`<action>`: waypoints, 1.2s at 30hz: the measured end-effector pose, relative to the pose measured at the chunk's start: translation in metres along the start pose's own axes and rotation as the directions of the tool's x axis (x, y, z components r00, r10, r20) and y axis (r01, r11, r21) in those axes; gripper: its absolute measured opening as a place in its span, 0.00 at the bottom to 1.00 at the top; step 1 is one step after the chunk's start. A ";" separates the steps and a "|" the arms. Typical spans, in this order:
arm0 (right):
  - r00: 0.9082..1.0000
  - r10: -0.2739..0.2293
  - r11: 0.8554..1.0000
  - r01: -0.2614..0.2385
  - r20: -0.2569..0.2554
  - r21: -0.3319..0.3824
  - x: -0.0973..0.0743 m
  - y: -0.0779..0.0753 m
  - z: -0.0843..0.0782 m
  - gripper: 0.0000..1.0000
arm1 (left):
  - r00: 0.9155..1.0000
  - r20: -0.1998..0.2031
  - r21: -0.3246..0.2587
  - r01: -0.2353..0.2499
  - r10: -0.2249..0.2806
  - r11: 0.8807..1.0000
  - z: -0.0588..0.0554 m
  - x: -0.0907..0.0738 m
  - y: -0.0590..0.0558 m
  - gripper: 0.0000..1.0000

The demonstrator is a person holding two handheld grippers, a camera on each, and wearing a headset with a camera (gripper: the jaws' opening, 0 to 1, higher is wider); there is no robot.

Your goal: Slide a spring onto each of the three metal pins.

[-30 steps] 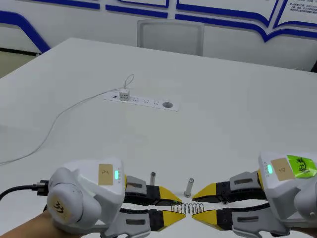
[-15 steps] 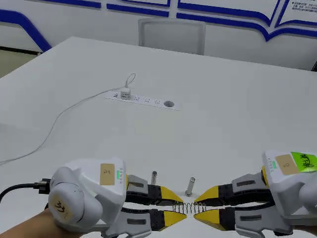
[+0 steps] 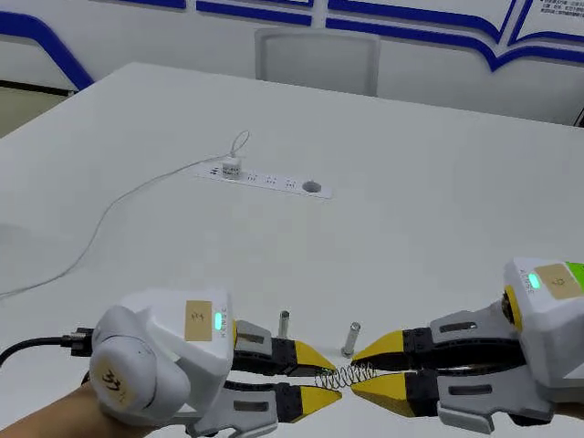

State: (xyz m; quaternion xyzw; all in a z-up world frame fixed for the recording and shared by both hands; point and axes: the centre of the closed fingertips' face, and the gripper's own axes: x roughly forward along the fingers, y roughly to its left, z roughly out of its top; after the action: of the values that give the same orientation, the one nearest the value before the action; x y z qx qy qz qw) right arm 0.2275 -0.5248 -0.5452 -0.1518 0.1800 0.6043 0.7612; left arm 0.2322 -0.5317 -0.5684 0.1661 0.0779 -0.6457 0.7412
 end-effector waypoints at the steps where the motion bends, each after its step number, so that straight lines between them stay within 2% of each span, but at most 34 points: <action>1: 1.000 0.000 1.000 0.000 0.011 0.008 0.001 0.000 0.002 0.11 | 1.000 0.000 -0.003 -0.001 0.001 1.000 0.000 0.000 0.000 0.09; 7: 1.000 -0.008 1.000 0.007 0.028 0.016 0.002 0.001 0.008 0.11 | 1.000 0.023 -0.045 -0.005 0.006 0.999 0.001 -0.001 0.000 0.10; 9: 0.998 -0.016 0.999 0.013 0.055 0.041 0.002 0.000 0.013 0.11 | 1.000 0.028 -0.050 -0.011 0.013 0.999 0.002 0.000 0.001 0.10; 12: 0.999 -0.021 0.998 0.018 0.050 0.052 0.003 -0.003 0.013 0.10 | 1.000 0.019 -0.069 -0.017 0.018 0.997 0.001 0.003 0.002 0.11; 14: 0.999 -0.026 0.998 0.024 0.040 0.056 0.004 -0.004 0.011 0.10 | 1.000 0.016 -0.061 -0.025 0.026 0.998 0.000 0.003 0.004 0.11; 17: 0.999 -0.025 0.998 0.022 0.039 0.065 0.003 -0.005 0.012 0.10 | 0.999 0.031 -0.076 -0.028 0.031 0.997 0.001 0.003 0.004 0.12; 18: 0.999 -0.027 0.998 0.024 0.040 0.063 0.003 -0.005 0.013 0.10 | 0.999 0.042 -0.086 -0.029 0.033 0.996 0.002 0.002 0.004 0.14; 19: 0.999 -0.030 0.998 0.028 0.039 0.050 0.003 -0.006 0.014 0.10 | 0.997 0.074 -0.125 -0.021 0.030 0.992 0.006 0.001 0.003 0.18; 20: 0.999 -0.030 0.999 0.029 0.035 0.046 0.003 -0.007 0.014 0.10 | 0.996 0.080 -0.132 -0.030 0.041 0.991 0.006 0.000 0.004 0.24; 21: 0.999 -0.031 0.999 0.030 0.032 0.043 0.002 -0.008 0.015 0.10 | 0.995 0.078 -0.128 -0.047 0.058 0.991 0.005 -0.002 0.007 0.32; 22: 0.999 -0.032 0.999 0.030 0.031 0.043 0.002 -0.010 0.015 0.10 | 0.995 0.069 -0.126 -0.062 0.071 0.990 0.003 -0.003 0.009 0.35; 26: 0.997 -0.063 0.997 0.062 0.032 0.041 -0.002 -0.023 0.017 0.10 | 0.992 0.042 -0.140 -0.113 0.120 0.984 -0.008 -0.014 0.016 0.40; 28: 0.996 -0.087 0.995 0.086 0.026 0.042 -0.004 -0.032 0.016 0.10 | 0.988 0.036 -0.151 -0.146 0.153 0.978 -0.011 -0.020 0.021 0.47; 30: 0.990 -0.139 0.990 0.140 -0.008 0.037 -0.008 -0.048 0.009 0.10 | 0.982 0.032 -0.178 -0.179 0.187 0.968 -0.015 -0.027 0.025 0.53; 32: 0.981 -0.186 0.980 0.189 -0.045 0.066 -0.011 -0.063 -0.001 0.10 | 0.977 0.025 -0.186 -0.203 0.211 0.961 -0.019 -0.033 0.028 0.55; 34: 0.967 -0.240 0.963 0.249 -0.090 0.103 -0.015 -0.080 -0.012 0.10 | 0.973 0.022 -0.200 -0.222 0.231 0.954 -0.022 -0.039 0.030 0.55; 35: 0.963 -0.246 0.960 0.257 -0.106 0.109 -0.015 -0.083 -0.017 0.10 | 0.971 0.019 -0.207 -0.230 0.239 0.951 -0.023 -0.040 0.031 0.56; 36: 0.954 -0.270 0.952 0.284 -0.130 0.111 -0.017 -0.090 -0.022 0.10 | 0.967 0.014 -0.212 -0.244 0.253 0.946 -0.025 -0.043 0.032 0.57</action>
State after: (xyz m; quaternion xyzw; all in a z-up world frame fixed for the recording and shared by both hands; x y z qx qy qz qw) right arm 0.3100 -0.5692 -0.5562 -0.1603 0.2383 0.4690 0.8352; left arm 0.2592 -0.4799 -0.5726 0.0826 0.1087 -0.5387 0.8314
